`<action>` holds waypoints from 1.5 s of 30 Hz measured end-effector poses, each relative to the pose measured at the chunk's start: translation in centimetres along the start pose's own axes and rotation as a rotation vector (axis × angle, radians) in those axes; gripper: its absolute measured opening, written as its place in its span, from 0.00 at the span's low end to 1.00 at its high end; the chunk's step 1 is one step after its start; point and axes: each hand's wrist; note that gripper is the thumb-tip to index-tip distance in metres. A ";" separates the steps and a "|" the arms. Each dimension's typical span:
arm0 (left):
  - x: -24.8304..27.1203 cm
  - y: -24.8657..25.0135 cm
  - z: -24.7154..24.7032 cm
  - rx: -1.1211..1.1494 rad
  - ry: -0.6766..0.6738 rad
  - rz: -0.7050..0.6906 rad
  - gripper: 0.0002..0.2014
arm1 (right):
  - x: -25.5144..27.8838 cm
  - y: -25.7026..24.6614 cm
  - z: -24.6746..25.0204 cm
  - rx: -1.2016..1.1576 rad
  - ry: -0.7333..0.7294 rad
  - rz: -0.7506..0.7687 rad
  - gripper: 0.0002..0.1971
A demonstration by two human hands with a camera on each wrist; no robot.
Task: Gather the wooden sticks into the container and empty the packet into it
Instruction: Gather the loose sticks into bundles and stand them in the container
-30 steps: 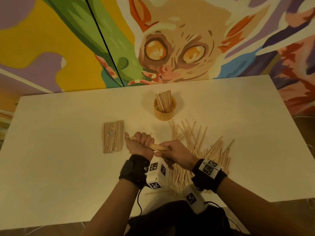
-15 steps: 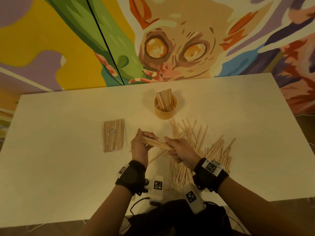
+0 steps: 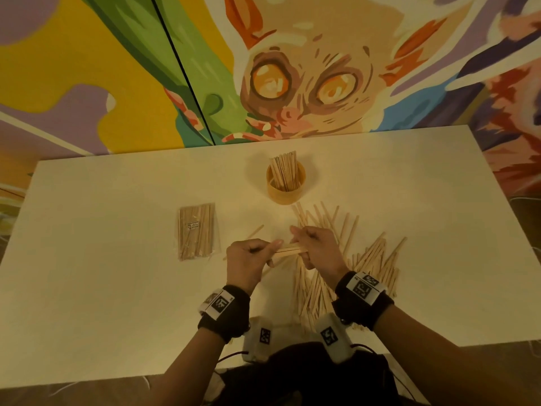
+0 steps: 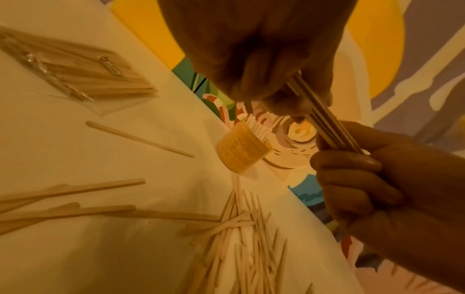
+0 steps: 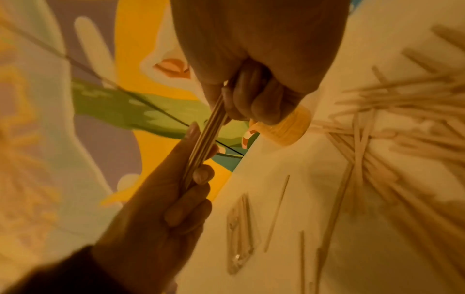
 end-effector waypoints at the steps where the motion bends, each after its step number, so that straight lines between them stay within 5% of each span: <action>1: 0.0 0.0 -0.1 0.018 0.032 -0.006 0.13 | 0.0 -0.1 0.1 -0.099 -0.021 -0.034 0.19; 8: -0.2 -0.3 -0.7 0.172 0.081 0.089 0.14 | 0.0 -0.3 -0.4 -0.074 0.038 0.026 0.17; 12: -0.6 -0.9 -0.8 0.544 0.205 0.308 0.11 | 0.2 0.0 -0.9 0.036 -0.016 0.133 0.16; 15: -0.7 -1.1 -0.7 0.543 0.173 0.384 0.13 | 0.2 0.2 -1.0 0.112 -0.023 0.206 0.16; 24: -1.2 -0.7 -1.0 0.336 0.167 0.117 0.12 | -1.0 0.1 -0.3 -0.168 -0.068 -0.119 0.19; 33: -4.3 -0.9 0.8 0.347 0.065 0.193 0.17 | -5.7 -3.7 1.9 0.081 -0.077 -0.014 0.16; 38: -7.2 -3.4 3.9 -0.172 0.130 0.103 0.07 | -11.4 -7.7 4.8 0.226 0.128 0.165 0.17; 42: -7.2 -6.7 5.9 -0.742 -0.028 0.087 0.20 | -15.7 -9.3 5.6 0.540 0.204 0.350 0.16; 45: -5.4 -8.8 6.6 -0.888 -0.151 0.162 0.24 | -18.0 -9.2 5.0 0.809 0.152 0.380 0.14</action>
Point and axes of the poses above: each hand's wrist, its own x-axis away from the middle knuckle, its own z-axis out of the back of the hand, y = z × x, and after that the axes turned 3 degrees about x, right-handed
